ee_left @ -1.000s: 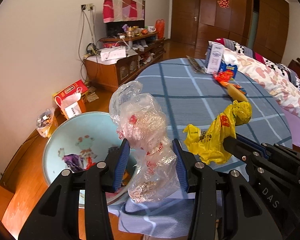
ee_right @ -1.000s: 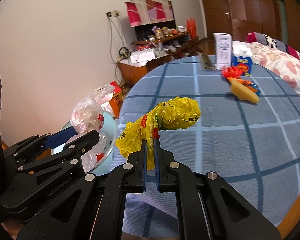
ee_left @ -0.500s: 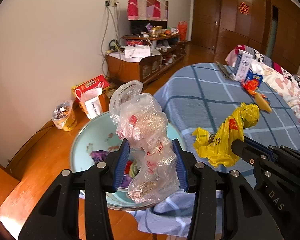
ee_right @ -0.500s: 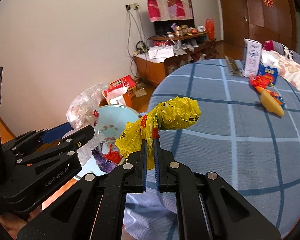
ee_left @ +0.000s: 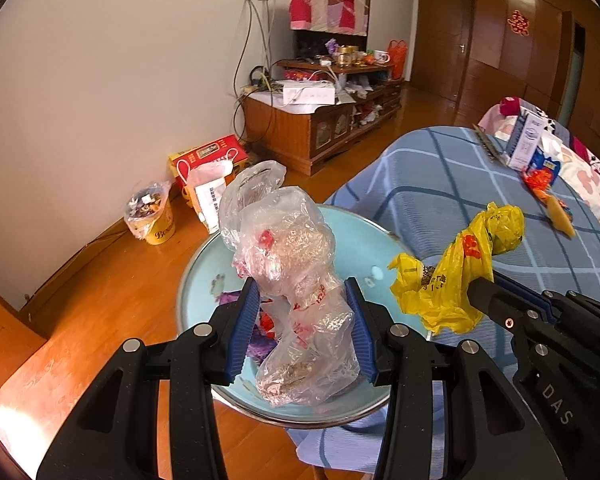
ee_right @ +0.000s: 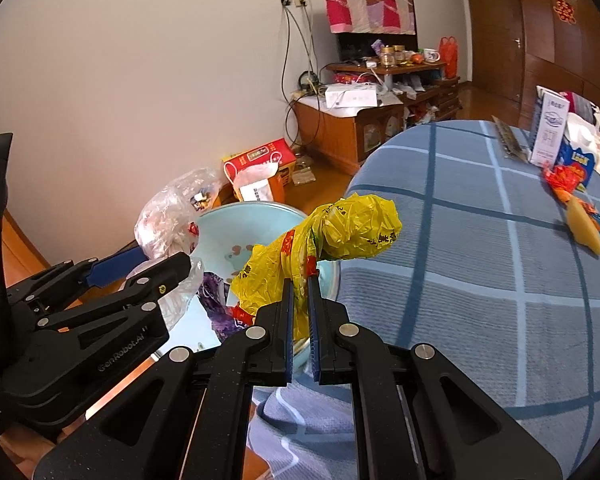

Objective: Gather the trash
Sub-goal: 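Carry the clear bag and yellow bag over the light-blue bowl with both tools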

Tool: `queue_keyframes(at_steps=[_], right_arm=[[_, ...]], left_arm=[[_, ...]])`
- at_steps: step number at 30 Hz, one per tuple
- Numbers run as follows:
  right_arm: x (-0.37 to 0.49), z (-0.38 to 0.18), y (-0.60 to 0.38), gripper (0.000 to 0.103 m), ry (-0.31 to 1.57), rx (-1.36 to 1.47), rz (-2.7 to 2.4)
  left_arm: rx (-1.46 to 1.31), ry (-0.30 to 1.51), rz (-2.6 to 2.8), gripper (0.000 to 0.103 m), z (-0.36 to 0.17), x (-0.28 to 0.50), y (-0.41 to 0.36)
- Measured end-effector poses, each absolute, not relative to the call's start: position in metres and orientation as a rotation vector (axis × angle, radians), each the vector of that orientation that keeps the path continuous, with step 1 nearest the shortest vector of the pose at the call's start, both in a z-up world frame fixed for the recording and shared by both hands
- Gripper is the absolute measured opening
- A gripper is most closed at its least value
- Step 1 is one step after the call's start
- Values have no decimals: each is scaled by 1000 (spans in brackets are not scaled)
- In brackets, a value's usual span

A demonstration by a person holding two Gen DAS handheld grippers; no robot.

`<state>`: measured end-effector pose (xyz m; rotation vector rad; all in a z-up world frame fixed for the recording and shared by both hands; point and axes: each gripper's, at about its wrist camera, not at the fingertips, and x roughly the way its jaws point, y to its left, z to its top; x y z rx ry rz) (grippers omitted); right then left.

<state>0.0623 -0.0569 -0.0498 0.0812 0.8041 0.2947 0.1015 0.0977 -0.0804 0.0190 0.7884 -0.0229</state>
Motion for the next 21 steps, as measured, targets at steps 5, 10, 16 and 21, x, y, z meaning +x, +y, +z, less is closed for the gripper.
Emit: queue_keyframes(at_steps=[5,10,16,21], right_arm=[[72,-58,-52,8,825,77,307],[82,-63,-45,8,842,72,323],[93,-72,-35,8,860,39,344],[102,-85,-34,8,906,32,349]], left_arm=[[6,805,3,43,-88,107,108],[-2,826,18,43,-95,113,114],[10,854,10,43,-104,118,112],[6,871,11,43,-110,120,112]])
